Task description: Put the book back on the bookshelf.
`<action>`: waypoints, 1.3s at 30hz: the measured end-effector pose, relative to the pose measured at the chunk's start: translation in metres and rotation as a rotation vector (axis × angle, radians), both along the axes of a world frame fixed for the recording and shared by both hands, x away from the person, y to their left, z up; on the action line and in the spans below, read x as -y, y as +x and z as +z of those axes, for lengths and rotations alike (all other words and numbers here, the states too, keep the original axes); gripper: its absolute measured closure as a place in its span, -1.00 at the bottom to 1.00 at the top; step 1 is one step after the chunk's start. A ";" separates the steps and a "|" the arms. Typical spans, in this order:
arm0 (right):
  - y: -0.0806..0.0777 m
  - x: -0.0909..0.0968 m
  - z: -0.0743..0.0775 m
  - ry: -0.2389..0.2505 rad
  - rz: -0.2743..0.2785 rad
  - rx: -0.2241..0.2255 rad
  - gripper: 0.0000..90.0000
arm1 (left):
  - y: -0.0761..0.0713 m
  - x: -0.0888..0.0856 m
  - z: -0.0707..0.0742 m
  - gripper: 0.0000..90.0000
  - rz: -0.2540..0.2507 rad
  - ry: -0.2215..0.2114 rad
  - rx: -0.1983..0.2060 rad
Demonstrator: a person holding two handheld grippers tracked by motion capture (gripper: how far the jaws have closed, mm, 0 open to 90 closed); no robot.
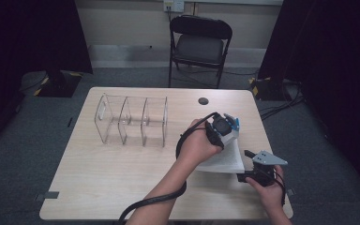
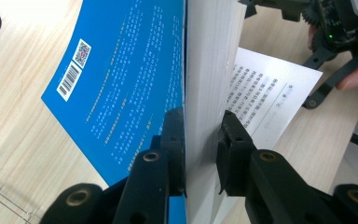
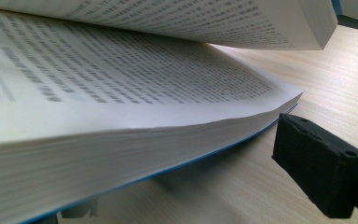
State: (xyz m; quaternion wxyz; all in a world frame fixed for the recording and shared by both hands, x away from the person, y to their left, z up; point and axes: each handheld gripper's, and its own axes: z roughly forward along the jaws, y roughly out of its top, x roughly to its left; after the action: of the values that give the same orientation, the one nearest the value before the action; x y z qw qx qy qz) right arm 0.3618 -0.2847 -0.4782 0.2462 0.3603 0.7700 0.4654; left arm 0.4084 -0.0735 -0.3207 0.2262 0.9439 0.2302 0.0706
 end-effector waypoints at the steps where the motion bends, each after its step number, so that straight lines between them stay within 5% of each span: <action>1: 0.000 0.000 0.000 0.000 0.000 0.000 -0.69 | -0.001 0.000 0.000 0.68 0.000 0.003 0.002; 17: 0.008 -0.008 0.023 -0.031 0.070 0.012 -0.70 | -0.008 -0.003 0.016 0.68 -0.033 0.027 0.009; 24: 0.008 -0.012 0.037 -0.032 0.100 0.050 -0.70 | -0.011 -0.002 0.023 0.68 -0.034 0.032 0.010; 39: 0.009 -0.012 0.050 -0.028 0.116 0.084 -0.70 | -0.016 0.005 0.030 0.68 -0.069 0.054 0.016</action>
State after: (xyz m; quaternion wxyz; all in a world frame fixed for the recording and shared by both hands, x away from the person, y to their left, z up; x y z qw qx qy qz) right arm 0.3705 -0.2725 -0.4283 0.2559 0.2921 0.7849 0.4829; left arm 0.3921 -0.0780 -0.2910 0.2047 0.9564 0.1936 0.0766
